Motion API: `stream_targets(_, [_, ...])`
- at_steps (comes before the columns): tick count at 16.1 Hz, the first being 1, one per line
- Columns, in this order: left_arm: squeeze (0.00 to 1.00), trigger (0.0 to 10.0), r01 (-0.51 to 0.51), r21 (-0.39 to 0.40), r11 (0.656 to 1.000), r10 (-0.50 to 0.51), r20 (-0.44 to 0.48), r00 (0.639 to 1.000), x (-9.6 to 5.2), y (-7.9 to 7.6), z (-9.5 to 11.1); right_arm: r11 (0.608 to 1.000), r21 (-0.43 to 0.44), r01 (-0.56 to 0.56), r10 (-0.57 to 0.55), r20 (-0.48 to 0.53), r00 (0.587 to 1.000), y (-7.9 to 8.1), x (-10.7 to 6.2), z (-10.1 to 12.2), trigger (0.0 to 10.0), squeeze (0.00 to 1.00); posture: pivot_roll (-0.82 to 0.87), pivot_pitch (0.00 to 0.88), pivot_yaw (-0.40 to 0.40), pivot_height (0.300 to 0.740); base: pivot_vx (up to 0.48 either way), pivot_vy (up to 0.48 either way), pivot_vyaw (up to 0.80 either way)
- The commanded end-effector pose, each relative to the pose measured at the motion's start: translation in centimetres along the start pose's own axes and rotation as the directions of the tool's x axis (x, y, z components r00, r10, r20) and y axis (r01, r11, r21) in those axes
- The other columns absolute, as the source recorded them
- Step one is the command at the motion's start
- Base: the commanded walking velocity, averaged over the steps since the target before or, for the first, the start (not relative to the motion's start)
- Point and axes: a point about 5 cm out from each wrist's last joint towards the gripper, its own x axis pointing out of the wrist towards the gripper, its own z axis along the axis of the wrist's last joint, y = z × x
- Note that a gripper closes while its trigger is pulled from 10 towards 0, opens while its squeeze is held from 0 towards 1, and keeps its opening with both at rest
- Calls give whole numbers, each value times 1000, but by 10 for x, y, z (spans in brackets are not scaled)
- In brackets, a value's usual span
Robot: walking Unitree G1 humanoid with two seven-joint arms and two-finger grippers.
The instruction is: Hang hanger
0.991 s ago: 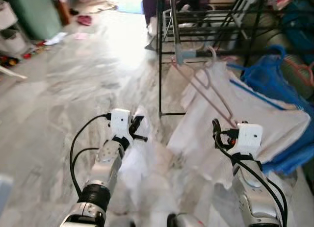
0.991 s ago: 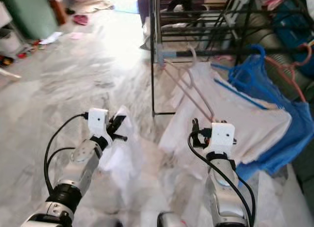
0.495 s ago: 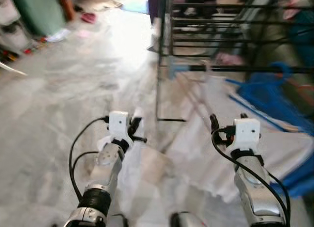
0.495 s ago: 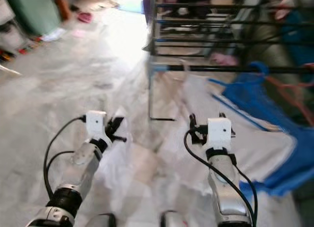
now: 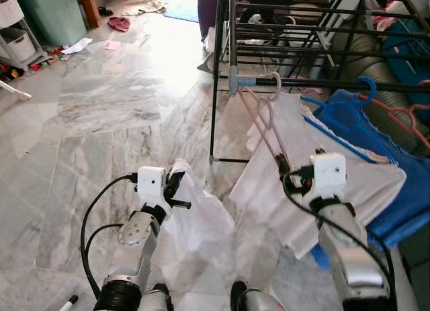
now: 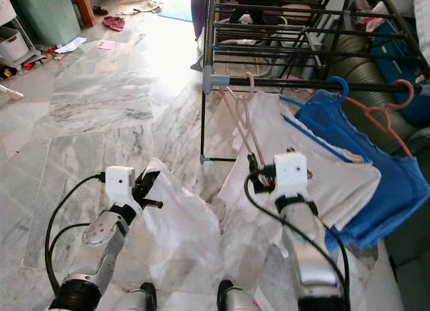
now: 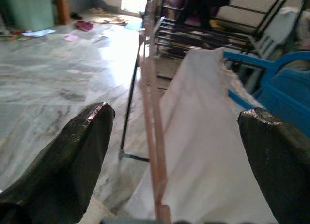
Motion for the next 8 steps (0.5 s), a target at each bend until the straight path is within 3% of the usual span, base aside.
stream_targets(1, [0,10000,25,24,999,-25,23,999,1,-1,7,1000,-5,0,0,-42,999,-7,3,-5,10000,0,-94,229,-38,740,0,0,0])
stream_targets(6, [0,10000,53,59,997,-55,44,998,4,2,16,1000,-10,2,-2,-50,999,-11,21,2,10000,0,-81,225,-17,740,0,0,0])
stream_targets(8, [0,10000,69,51,996,-71,54,996,4,1,19,1000,-1,2,-2,-45,999,-8,21,3,10000,0,-78,225,-9,740,302,0,0])
